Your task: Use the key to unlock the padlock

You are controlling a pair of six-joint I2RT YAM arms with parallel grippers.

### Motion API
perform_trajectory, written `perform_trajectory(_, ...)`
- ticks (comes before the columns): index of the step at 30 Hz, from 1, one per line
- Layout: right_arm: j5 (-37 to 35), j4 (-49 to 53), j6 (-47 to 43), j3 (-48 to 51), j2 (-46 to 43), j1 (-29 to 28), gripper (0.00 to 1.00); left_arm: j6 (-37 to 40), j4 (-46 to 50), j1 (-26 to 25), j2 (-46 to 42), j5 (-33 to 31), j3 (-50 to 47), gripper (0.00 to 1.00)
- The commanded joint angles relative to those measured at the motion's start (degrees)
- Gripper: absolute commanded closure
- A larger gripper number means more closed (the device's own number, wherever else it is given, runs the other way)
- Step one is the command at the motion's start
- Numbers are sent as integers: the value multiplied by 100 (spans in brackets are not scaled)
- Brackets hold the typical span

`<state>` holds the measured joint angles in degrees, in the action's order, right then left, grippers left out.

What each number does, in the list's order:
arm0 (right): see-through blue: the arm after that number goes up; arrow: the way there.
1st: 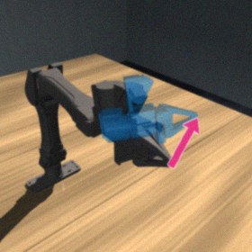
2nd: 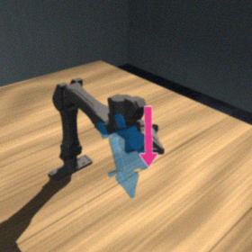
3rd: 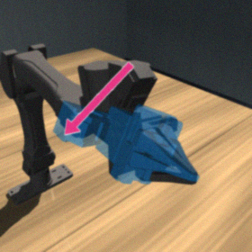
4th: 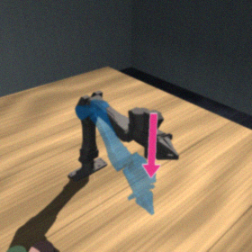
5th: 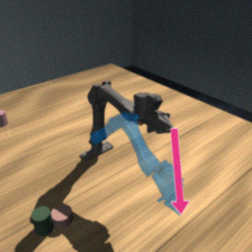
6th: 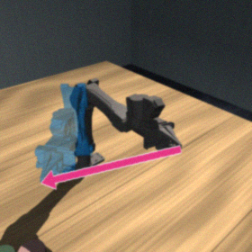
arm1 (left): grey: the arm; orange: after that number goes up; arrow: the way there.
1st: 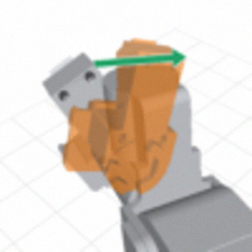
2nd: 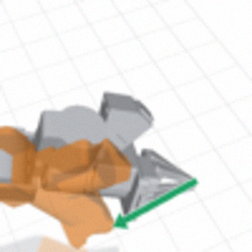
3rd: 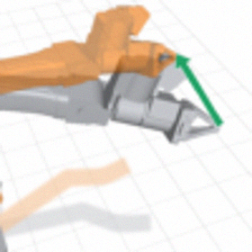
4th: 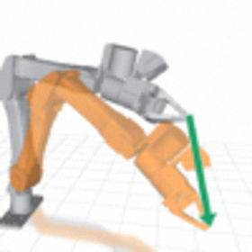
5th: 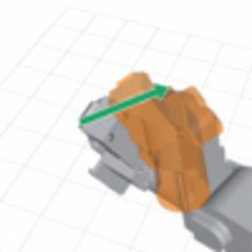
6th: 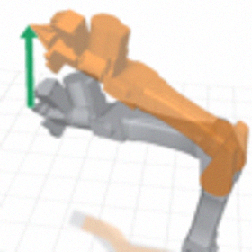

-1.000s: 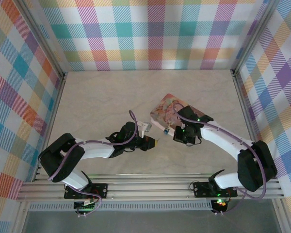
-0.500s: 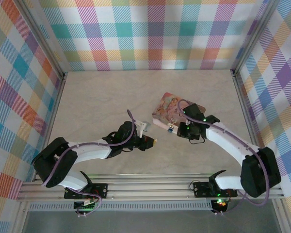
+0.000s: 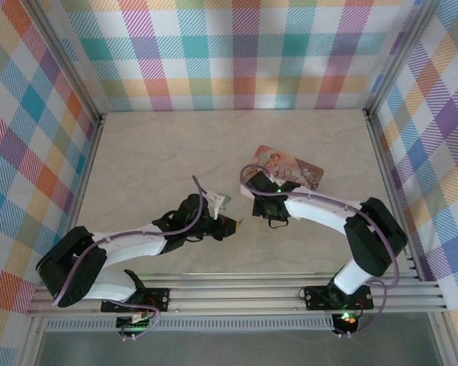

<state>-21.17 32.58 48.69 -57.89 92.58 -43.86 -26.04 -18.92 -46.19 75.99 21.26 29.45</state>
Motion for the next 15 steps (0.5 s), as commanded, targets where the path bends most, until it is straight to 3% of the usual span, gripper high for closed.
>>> perform_trajectory(1,-569,4,152,-395,261,-18,40,111,163,51,-254,-138,-84,100)
perform_trajectory(15,-984,37,113,-741,844,127,48,7,116,64,-432,-339,-237,100)
